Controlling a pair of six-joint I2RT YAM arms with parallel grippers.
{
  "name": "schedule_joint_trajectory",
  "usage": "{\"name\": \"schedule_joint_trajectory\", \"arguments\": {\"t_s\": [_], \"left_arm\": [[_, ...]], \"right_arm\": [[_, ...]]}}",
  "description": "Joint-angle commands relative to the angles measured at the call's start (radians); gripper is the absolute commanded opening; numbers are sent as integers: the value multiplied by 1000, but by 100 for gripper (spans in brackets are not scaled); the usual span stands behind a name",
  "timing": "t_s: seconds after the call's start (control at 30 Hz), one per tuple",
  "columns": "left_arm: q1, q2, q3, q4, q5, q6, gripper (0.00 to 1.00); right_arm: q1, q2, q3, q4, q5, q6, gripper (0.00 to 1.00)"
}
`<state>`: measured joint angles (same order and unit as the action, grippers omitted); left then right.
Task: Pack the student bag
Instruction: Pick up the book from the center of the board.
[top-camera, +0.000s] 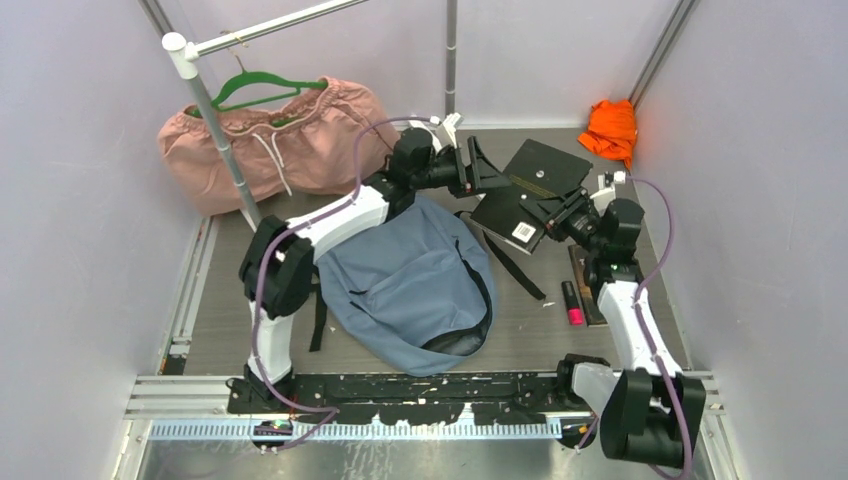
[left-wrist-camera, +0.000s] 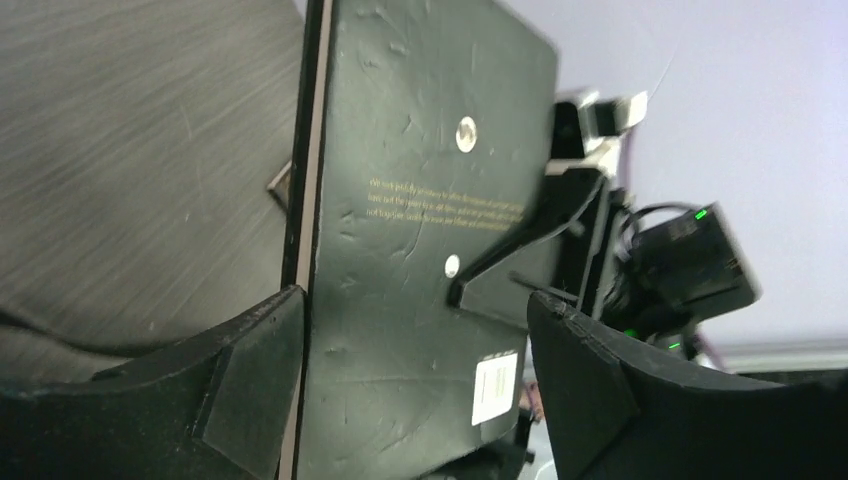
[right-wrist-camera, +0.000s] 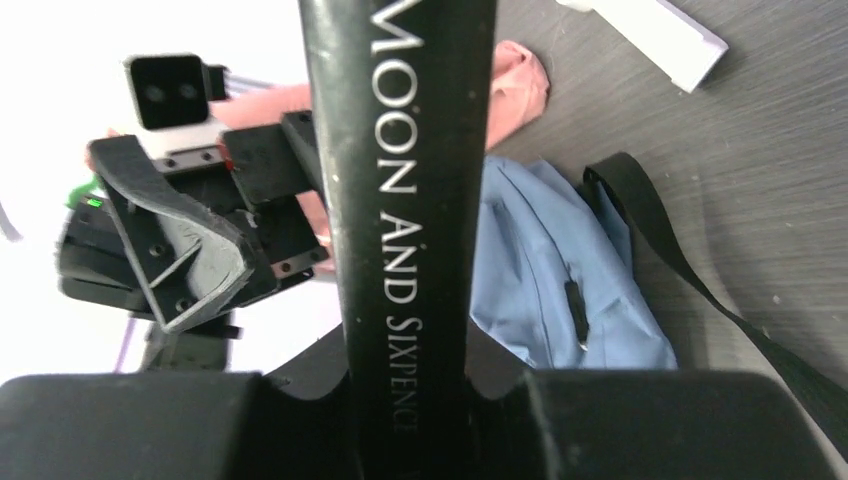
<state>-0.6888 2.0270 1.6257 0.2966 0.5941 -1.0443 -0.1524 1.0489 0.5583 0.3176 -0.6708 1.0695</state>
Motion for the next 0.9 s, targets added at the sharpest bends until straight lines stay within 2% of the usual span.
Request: {"name": "schedule_joint_trajectory", "arguments": {"t_s": [0.0, 0.07, 0.13, 0.27, 0.4, 0.53, 0.67, 0.87], "left_arm": [[-15, -206, 3, -216, -36, 253, 81], [-22, -254, 1, -317, -65, 323, 82], [-34, -303, -4, -397, -93, 379, 83], [-43, -376, -1, -536, -163, 435, 87], [-43, -419, 83, -725, -214, 504, 98], [-43, -446, 106, -752, -234, 432, 100], [-40, -332, 307, -996, -134, 352, 100], [-18, -408, 220, -891, -106, 216, 100]], "right_arm": [[15, -95, 196, -513, 46, -394, 1], [44, -106, 289, -742, 159, -538, 1], [98, -107, 367, -904, 328, -625, 1], [250, -106, 463, -1068, 626, -695, 1], [372, -97, 504, -1109, 804, -761, 1], [640, -126, 484, -1033, 1043, -849, 1], [846, -185, 431, -916, 1240, -973, 1], [1057, -173, 419, -830, 1558, -1219, 1]]}}
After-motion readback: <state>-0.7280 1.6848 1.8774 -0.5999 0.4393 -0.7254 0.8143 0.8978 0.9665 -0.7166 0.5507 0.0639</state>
